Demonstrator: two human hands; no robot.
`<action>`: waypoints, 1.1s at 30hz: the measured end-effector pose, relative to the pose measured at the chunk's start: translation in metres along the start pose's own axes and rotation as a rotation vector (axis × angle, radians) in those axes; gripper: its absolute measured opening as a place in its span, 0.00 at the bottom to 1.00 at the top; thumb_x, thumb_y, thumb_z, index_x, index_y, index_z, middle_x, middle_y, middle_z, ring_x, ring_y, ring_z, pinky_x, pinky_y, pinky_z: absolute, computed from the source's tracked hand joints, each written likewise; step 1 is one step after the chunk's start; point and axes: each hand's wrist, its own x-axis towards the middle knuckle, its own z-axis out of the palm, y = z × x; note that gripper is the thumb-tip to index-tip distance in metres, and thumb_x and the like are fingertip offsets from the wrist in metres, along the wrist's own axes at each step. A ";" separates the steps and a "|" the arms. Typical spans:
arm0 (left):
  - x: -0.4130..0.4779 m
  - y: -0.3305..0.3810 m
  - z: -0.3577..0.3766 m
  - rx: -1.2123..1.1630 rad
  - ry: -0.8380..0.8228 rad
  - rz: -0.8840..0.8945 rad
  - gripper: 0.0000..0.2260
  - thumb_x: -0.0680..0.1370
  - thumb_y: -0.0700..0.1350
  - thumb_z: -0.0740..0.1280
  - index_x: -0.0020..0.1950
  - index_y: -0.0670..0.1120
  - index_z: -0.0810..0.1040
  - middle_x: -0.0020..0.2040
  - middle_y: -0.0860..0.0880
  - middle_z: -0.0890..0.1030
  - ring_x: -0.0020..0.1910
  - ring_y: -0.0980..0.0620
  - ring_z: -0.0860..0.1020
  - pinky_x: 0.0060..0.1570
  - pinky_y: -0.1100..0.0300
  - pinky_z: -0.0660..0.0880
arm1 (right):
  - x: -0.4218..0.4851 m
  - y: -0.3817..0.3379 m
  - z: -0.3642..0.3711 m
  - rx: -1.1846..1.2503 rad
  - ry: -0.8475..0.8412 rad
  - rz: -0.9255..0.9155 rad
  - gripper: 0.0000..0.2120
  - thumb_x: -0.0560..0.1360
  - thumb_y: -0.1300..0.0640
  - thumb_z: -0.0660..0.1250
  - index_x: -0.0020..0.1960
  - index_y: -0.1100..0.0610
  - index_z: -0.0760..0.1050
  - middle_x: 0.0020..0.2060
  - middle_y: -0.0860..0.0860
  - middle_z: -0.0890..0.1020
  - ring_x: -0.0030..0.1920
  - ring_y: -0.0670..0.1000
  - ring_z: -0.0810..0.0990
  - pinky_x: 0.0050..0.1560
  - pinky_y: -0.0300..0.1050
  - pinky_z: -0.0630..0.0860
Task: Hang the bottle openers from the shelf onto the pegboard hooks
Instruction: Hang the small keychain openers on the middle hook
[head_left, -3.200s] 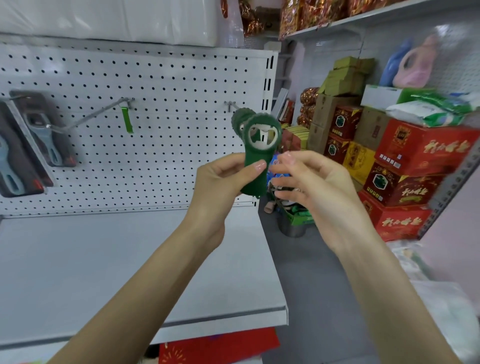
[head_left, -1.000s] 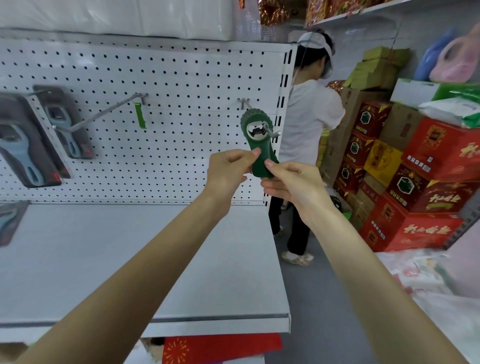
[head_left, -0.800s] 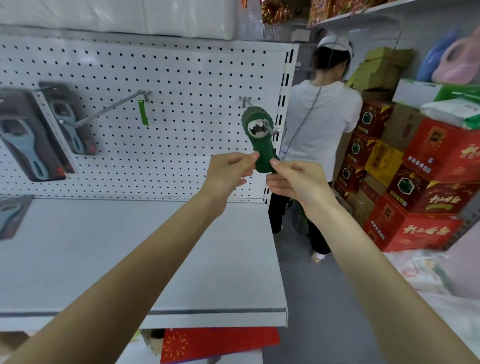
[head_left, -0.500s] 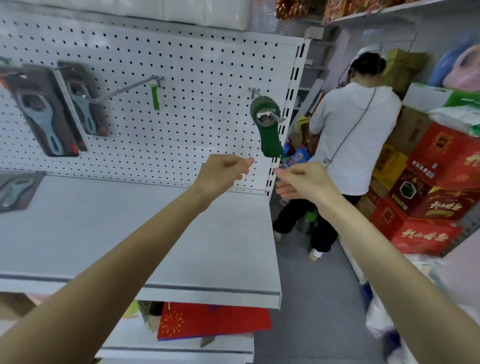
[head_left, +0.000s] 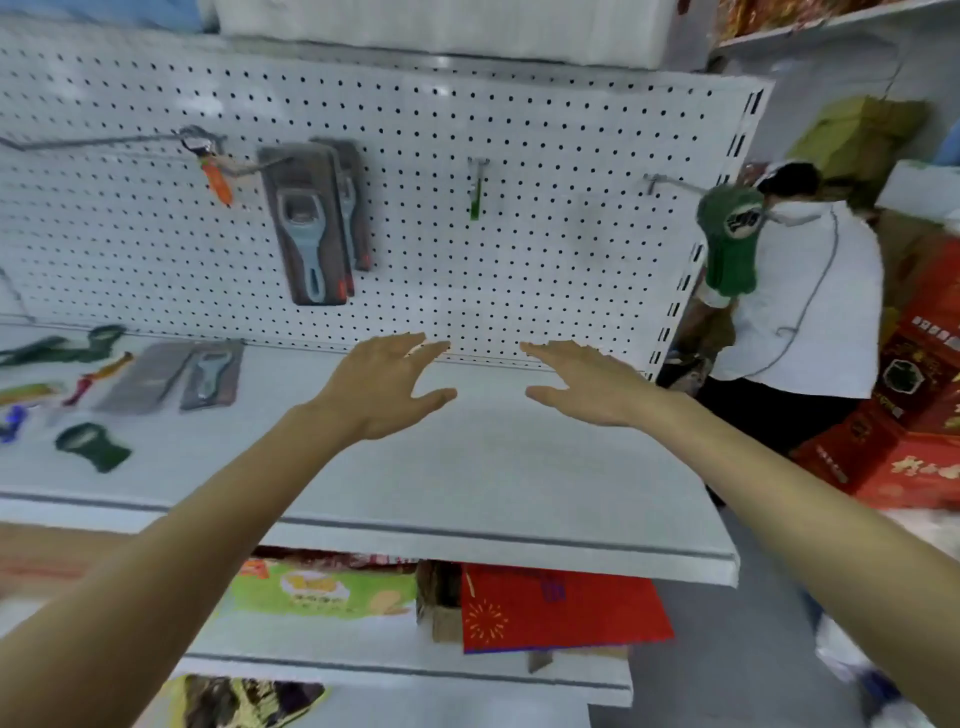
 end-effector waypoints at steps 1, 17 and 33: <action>-0.011 -0.021 -0.002 0.009 -0.003 -0.011 0.30 0.76 0.66 0.57 0.76 0.55 0.59 0.75 0.47 0.64 0.73 0.46 0.63 0.71 0.51 0.59 | 0.006 -0.021 0.007 -0.009 0.030 -0.002 0.31 0.78 0.38 0.56 0.77 0.42 0.49 0.77 0.49 0.55 0.75 0.53 0.57 0.71 0.52 0.57; -0.186 -0.277 -0.020 0.040 -0.078 -0.326 0.31 0.77 0.66 0.55 0.75 0.52 0.62 0.73 0.47 0.68 0.69 0.44 0.68 0.67 0.47 0.65 | 0.127 -0.290 0.077 -0.031 -0.149 -0.197 0.35 0.76 0.30 0.50 0.78 0.46 0.52 0.77 0.52 0.56 0.75 0.55 0.57 0.71 0.53 0.58; -0.210 -0.497 0.013 -0.024 -0.118 -0.440 0.29 0.77 0.66 0.54 0.75 0.56 0.60 0.73 0.49 0.68 0.69 0.46 0.68 0.64 0.49 0.67 | 0.294 -0.447 0.142 0.071 -0.195 -0.300 0.35 0.73 0.30 0.55 0.75 0.46 0.60 0.69 0.53 0.70 0.65 0.56 0.72 0.50 0.44 0.67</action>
